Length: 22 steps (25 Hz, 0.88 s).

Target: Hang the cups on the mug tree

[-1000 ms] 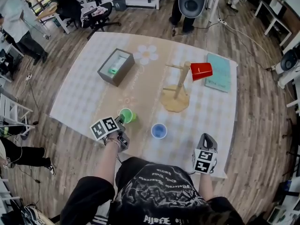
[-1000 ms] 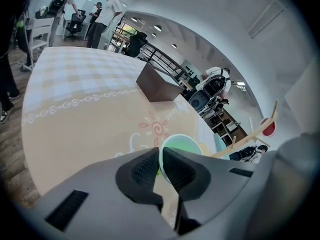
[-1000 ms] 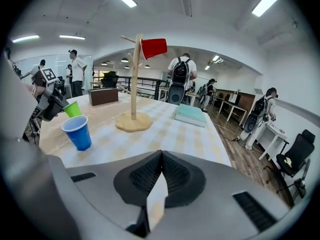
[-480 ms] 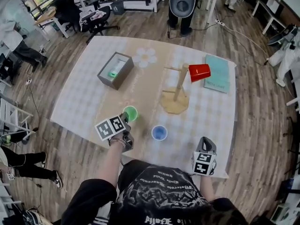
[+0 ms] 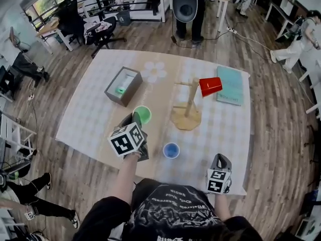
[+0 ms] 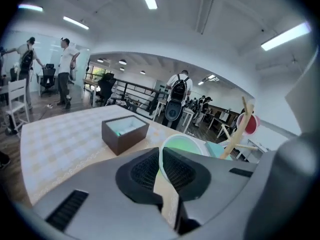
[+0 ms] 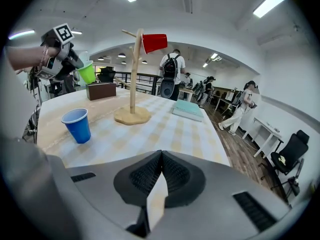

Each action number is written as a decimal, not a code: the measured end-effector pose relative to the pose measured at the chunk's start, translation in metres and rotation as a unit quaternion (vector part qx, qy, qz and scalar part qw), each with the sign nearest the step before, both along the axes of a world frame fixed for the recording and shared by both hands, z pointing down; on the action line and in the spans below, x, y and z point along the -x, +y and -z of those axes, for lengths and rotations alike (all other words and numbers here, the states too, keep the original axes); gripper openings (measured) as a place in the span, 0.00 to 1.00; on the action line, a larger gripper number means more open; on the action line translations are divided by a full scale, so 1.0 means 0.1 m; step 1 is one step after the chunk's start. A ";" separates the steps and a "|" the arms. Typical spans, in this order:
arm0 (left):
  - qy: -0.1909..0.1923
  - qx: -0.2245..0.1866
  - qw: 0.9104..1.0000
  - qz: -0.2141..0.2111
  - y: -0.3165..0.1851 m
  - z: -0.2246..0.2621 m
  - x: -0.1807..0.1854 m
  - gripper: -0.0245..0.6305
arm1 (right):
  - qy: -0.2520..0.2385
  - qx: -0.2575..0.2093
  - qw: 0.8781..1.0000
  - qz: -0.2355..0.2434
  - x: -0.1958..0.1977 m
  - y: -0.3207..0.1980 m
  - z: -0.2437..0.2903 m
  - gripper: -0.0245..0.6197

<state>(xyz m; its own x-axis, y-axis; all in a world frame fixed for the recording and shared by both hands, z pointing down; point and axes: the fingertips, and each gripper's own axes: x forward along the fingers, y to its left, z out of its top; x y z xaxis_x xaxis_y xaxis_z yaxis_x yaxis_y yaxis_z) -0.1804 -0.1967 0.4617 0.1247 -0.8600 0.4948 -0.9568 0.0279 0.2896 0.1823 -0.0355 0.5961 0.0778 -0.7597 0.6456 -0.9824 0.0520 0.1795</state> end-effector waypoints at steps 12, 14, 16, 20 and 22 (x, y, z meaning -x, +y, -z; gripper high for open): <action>-0.088 -0.120 0.989 -0.012 -0.33 0.97 -0.46 0.10 | 0.005 -0.002 1.000 -0.010 0.05 0.02 0.03 0.05; -0.095 -0.131 0.987 -0.016 -0.35 1.04 -0.53 0.10 | 0.010 -0.005 1.000 -0.007 0.06 0.01 0.05 0.05; -0.098 -0.139 0.985 -0.016 -0.37 1.10 -0.59 0.10 | 0.009 -0.001 1.000 -0.009 0.07 0.03 0.02 0.05; -0.115 -0.159 0.980 -0.013 -0.40 1.24 -0.64 0.10 | 0.002 0.003 1.000 -0.015 0.07 0.05 -0.01 0.05; -0.136 -0.173 0.975 -0.009 -0.42 1.31 -0.65 0.10 | 0.004 0.001 1.000 -0.015 0.06 0.04 0.01 0.05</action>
<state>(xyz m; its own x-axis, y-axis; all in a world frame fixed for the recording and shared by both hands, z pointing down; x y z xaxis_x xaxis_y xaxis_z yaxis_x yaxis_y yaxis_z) -0.1157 -0.2390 0.3303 0.0467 -0.9803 0.1920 -0.9989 -0.0449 0.0138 0.1764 -0.0314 0.5954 0.1069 -0.7550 0.6470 -0.9819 0.0222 0.1881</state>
